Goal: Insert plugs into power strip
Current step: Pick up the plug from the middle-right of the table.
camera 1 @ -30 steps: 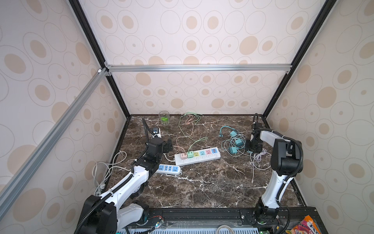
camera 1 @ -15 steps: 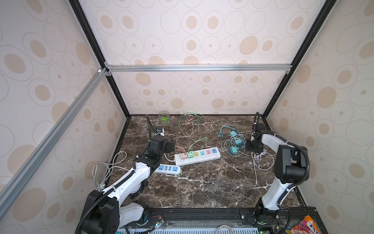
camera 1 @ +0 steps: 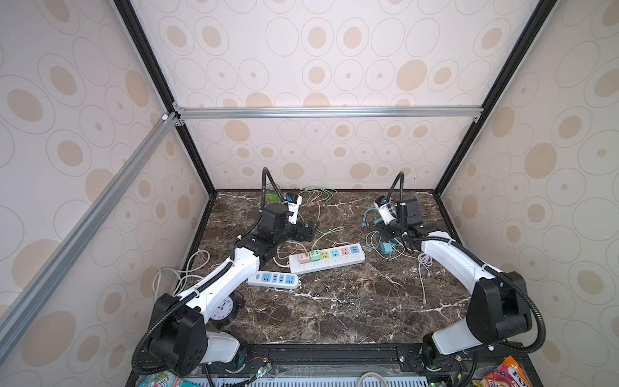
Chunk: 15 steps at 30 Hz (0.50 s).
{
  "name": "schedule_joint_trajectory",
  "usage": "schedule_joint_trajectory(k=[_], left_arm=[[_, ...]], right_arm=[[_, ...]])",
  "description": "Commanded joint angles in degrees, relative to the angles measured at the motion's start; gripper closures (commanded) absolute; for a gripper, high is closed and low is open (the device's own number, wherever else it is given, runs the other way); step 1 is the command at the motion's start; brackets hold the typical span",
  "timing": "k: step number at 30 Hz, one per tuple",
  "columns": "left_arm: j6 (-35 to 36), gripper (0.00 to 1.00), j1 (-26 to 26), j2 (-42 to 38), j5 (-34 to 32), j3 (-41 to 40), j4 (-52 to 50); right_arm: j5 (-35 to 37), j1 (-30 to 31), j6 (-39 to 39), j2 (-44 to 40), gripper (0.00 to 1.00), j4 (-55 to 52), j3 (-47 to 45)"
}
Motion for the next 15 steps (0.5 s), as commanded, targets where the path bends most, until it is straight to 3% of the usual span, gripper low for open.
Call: schedule_joint_trajectory(k=[1, 4, 8, 11, 15], left_arm=[[1.6, 0.06, -0.8, 2.0, 8.1, 3.6, -2.5], [1.6, 0.10, -0.8, 4.1, 9.8, 5.3, -4.7], [-1.2, 0.18, -0.8, 5.2, 9.4, 6.1, -4.6], [-9.8, 0.18, -0.8, 2.8, 11.3, 0.9, 8.2], [-25.0, 0.19, -0.8, 0.8, 20.5, -8.2, 34.1]], right_arm=[[-8.2, 2.8, -13.6, -2.2, 0.83, 5.2, -2.9], [-13.5, 4.4, -17.3, -3.1, 0.83, 6.0, -4.1], [-14.4, 7.0, -17.5, -3.8, 0.83, 7.0, -4.2], [-13.8, 9.2, -14.0, -3.5, 0.83, 9.7, -4.2], [-13.8, 12.0, -9.8, -2.8, 0.84, 13.0, -4.4]])
